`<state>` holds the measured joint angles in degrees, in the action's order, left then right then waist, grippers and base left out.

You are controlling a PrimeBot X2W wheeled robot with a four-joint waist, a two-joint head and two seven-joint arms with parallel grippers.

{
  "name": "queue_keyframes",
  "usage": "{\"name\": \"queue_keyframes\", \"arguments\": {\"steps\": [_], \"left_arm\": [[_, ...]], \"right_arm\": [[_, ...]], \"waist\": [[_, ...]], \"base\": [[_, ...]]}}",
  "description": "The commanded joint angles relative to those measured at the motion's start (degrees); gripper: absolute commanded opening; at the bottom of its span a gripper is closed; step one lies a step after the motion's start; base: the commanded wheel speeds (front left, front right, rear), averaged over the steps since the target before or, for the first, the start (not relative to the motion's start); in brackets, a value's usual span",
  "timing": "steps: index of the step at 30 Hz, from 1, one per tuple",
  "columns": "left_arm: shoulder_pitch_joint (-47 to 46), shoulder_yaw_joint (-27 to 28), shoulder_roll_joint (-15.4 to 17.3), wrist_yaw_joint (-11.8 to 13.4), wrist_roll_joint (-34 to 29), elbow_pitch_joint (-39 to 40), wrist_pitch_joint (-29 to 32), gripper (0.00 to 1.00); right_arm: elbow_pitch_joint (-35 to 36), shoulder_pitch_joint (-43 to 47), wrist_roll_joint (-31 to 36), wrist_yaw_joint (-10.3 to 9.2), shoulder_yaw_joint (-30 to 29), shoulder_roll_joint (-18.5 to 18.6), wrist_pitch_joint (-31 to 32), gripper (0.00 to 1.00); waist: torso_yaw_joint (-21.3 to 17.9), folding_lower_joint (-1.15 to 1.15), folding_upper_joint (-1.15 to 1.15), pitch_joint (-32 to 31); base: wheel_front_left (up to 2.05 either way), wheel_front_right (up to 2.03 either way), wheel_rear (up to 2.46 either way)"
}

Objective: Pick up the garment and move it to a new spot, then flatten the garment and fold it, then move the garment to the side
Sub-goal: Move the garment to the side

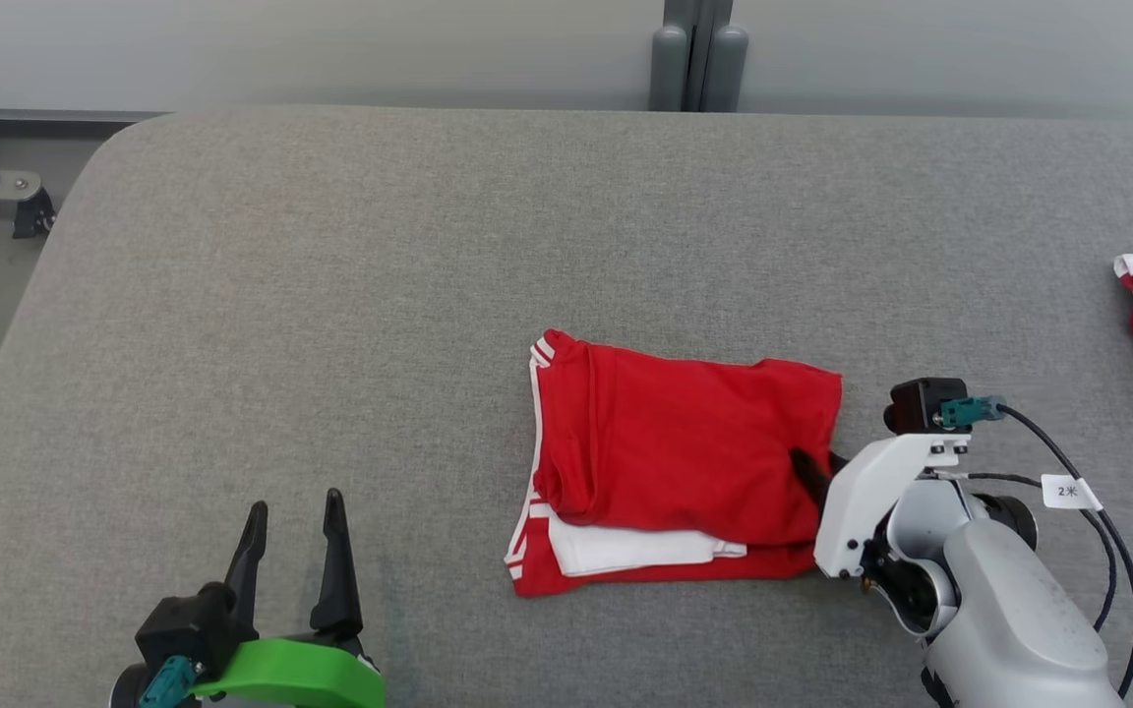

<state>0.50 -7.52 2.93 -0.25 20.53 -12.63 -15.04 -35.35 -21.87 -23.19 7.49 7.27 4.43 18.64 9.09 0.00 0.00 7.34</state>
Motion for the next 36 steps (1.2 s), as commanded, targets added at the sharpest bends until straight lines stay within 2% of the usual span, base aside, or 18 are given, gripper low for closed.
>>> {"name": "queue_keyframes", "arguments": {"steps": [1,8,21,25,30,36], "left_arm": [[-1.1,0.0,0.0,0.2,-0.5,0.3,-0.2,1.0],[-1.6,0.3,0.0,0.0,-1.3,1.1,-0.2,1.0],[-3.1,0.5,0.5,-1.4,-4.1,2.1,-0.2,1.0],[-3.8,-0.2,1.0,-1.8,-5.0,1.8,-0.2,1.0],[-4.5,-1.0,1.1,-2.0,-5.4,1.1,-0.2,1.0],[-4.6,-1.3,1.3,-2.1,-5.3,0.8,-0.2,1.0]], "right_arm": [[-0.4,-0.6,-0.3,-0.02,0.6,0.0,-0.6,0.0],[0.5,-3.4,0.6,-0.06,1.2,1.9,-4.3,0.0],[6.2,-5.8,1.6,-0.05,-0.5,8.5,-7.6,0.0],[7.7,-6.1,1.7,-0.05,-0.8,9.2,-7.8,0.0],[8.7,-6.7,1.3,-0.05,-0.7,9.0,-8.1,0.0],[8.8,-8.1,1.8,-0.05,-0.4,9.0,-8.3,0.0]], "waist": [[-0.6,0.0,0.0,0.4],[-6.1,0.0,0.0,1.5],[-24.6,0.0,0.0,4.4],[-28.4,0.0,0.0,5.3],[-30.2,0.0,0.0,5.8],[-28.8,0.0,0.0,5.3]], "base": [[0.0,0.0,0.0],[0.0,0.0,0.0],[0.0,0.0,0.0],[0.0,0.0,0.0],[0.0,0.0,0.0],[0.0,0.0,0.0]]}}
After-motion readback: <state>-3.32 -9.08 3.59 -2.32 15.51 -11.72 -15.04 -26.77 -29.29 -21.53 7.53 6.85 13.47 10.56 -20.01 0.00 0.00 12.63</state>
